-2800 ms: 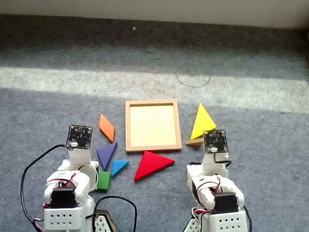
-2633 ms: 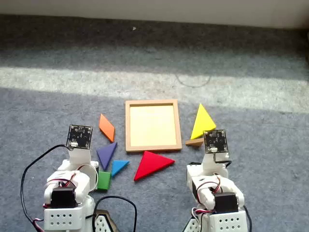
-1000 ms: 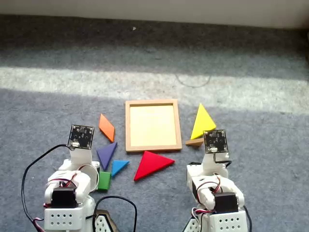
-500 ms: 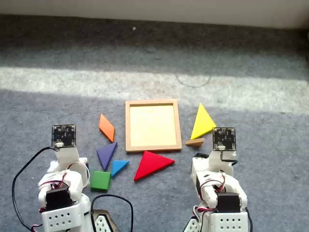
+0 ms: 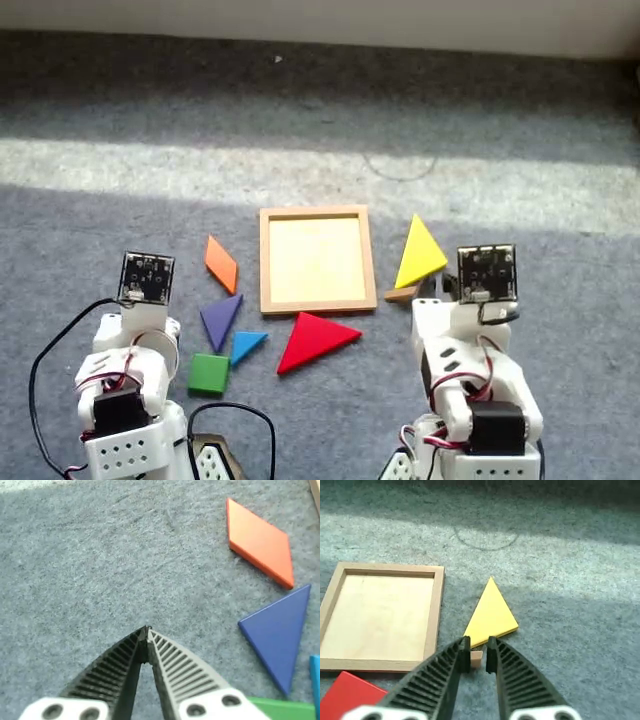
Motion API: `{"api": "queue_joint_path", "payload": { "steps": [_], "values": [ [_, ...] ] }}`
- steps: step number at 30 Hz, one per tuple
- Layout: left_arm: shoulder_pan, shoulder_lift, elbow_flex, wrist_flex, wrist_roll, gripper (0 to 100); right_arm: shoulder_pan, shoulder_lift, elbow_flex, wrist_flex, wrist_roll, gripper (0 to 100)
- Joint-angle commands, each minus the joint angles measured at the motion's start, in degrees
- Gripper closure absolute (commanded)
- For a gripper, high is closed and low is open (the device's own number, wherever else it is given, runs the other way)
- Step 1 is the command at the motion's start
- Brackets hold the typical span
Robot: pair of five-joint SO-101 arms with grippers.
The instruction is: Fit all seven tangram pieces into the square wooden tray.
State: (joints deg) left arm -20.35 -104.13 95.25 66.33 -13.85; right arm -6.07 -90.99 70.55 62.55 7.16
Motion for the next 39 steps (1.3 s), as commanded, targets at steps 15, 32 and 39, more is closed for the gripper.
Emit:
{"api": "queue_joint_path", "payload": {
  "steps": [15, 32, 39],
  "values": [
    [2.5, -0.4, -1.4, 2.7, -0.8, 79, -2.2, 61.1, -32.7, -0.7, -10.8, 76.6],
    [2.4, -0.4, -0.2, 2.3, -1.1, 79, -5.2, 93.5, -52.3, -2.0, -16.8, 62.5],
    [2.4, -0.4, 0.1, 2.3, -1.1, 79, -5.1, 101.1, -54.0, -6.0, -16.5, 62.6]
  ]
}}
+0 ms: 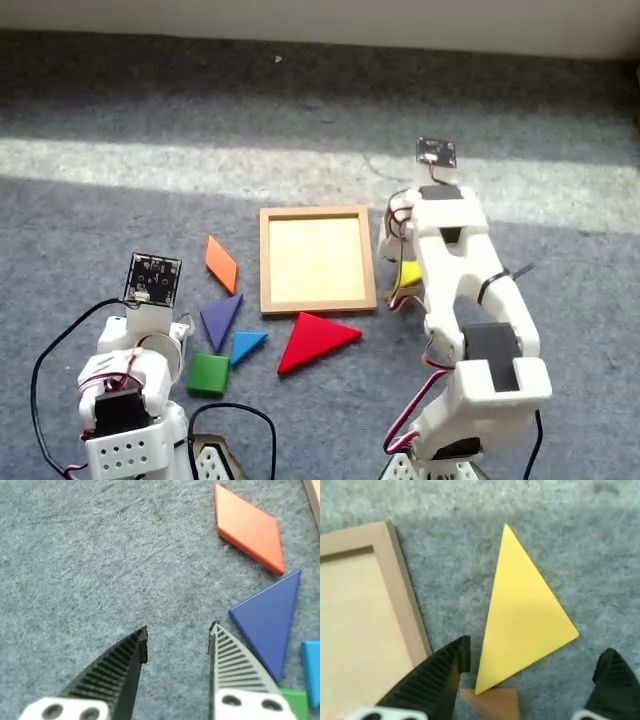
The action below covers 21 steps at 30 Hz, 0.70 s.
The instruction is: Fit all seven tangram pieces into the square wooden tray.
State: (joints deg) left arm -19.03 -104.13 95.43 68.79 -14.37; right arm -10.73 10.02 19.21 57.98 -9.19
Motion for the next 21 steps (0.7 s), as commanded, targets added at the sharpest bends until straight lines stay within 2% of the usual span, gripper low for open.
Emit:
{"api": "queue_joint_path", "payload": {
  "steps": [1, 11, 16, 21],
  "values": [
    [1.1, -0.4, 0.0, -0.2, -0.6, 79, -0.3, 0.7, -2.8, -1.6, -0.2, 62.6],
    [1.1, -0.4, 0.0, -0.1, -0.6, 79, 1.5, 4.6, -2.9, -4.3, -0.1, 62.8],
    [1.1, -0.4, 0.0, -0.1, -0.6, 79, 1.5, 5.0, -2.9, -5.5, 0.0, 69.4],
    [1.1, -0.4, 0.0, -0.1, -0.6, 79, 1.5, 5.0, -2.9, -7.7, 0.1, 69.9]
  ]
}}
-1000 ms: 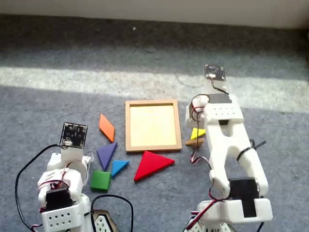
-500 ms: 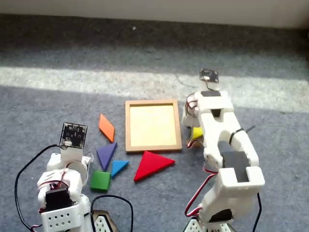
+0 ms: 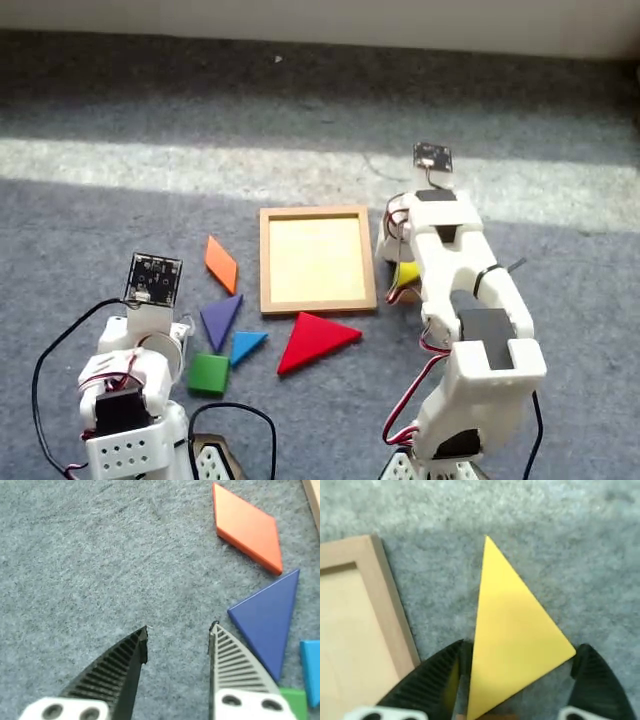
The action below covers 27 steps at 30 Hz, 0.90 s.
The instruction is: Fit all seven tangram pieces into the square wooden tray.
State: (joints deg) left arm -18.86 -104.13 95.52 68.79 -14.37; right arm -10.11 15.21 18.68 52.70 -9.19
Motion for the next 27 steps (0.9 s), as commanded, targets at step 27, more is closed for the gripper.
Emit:
{"api": "queue_joint_path", "payload": {
  "steps": [27],
  "values": [
    [0.9, -0.4, -0.1, -0.1, -0.6, 79, 1.9, 0.0, -6.7, -0.4, 2.9, 70.1]
  ]
}}
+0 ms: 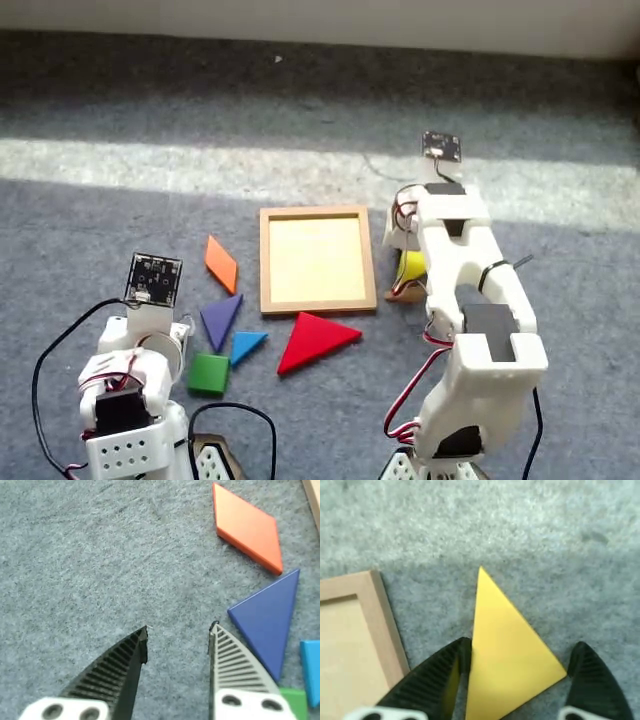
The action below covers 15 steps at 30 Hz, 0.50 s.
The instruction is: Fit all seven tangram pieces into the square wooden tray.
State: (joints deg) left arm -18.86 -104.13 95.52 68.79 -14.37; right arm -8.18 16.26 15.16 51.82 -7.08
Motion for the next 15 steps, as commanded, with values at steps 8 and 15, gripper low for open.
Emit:
{"api": "queue_joint_path", "payload": {
  "steps": [8, 15],
  "values": [
    [0.9, -0.4, -0.1, -0.1, -0.6, 79, -1.2, -0.9, -2.9, 0.6, 3.5, 72.5],
    [0.9, -0.4, 0.3, -0.2, -0.7, 79, -1.4, -0.9, -2.9, 0.7, 3.4, 80.3]
  ]
}}
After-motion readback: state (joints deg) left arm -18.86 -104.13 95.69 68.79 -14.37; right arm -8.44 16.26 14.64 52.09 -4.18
